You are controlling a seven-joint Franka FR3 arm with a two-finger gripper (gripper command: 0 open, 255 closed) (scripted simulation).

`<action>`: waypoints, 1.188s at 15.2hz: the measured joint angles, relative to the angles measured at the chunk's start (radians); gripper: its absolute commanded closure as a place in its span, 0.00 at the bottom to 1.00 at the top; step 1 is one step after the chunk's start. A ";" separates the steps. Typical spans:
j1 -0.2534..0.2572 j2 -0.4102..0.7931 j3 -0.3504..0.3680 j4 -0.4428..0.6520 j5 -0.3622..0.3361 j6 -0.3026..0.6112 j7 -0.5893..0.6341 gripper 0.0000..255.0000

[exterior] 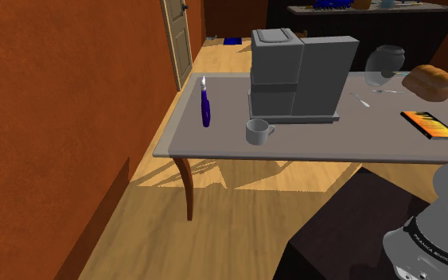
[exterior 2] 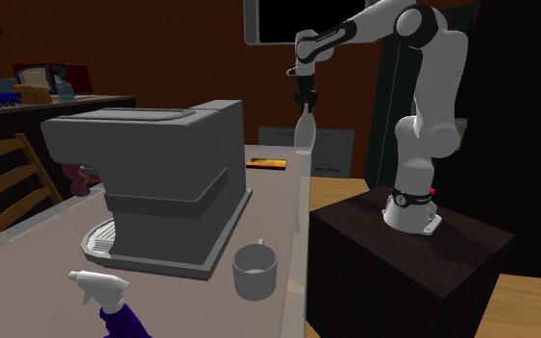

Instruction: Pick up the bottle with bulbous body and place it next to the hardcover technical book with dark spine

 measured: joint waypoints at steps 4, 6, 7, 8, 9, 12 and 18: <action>-0.003 0.009 -0.005 -0.045 0.004 0.051 -0.001 1.00; -0.005 0.012 -0.007 -0.068 0.005 0.077 -0.003 1.00; -0.005 0.015 -0.007 -0.079 0.007 0.090 -0.001 1.00; -0.005 0.019 -0.008 -0.089 0.009 0.103 -0.001 1.00; -0.006 0.026 -0.010 -0.097 0.014 0.116 -0.005 1.00; -0.008 0.041 -0.013 -0.129 0.024 0.160 -0.009 1.00; -0.011 0.063 -0.017 -0.160 0.039 0.206 -0.016 1.00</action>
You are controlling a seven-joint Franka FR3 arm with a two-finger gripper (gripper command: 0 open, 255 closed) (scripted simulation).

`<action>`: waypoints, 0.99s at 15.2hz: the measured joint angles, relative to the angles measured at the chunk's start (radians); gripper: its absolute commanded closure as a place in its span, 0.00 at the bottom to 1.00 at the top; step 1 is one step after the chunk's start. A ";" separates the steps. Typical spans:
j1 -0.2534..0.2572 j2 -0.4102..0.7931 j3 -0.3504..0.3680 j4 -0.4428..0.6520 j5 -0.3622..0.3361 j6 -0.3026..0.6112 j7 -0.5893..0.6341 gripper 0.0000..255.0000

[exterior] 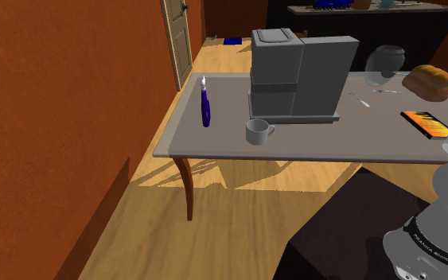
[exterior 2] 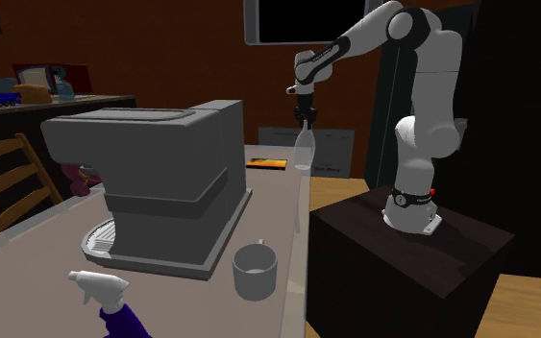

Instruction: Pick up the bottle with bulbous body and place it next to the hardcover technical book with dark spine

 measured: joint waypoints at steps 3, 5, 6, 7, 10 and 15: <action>0.000 0.001 0.000 -0.001 0.000 0.001 0.000 1.00; 0.000 0.001 0.000 -0.001 0.000 0.001 0.000 0.00; 0.000 0.000 0.000 -0.001 0.000 0.001 0.000 0.00; 0.000 0.000 0.000 -0.001 0.000 0.001 0.000 0.00; 0.000 0.000 0.000 0.000 0.000 0.001 0.000 0.00; 0.009 -0.042 0.010 0.067 -0.028 -0.096 0.019 0.00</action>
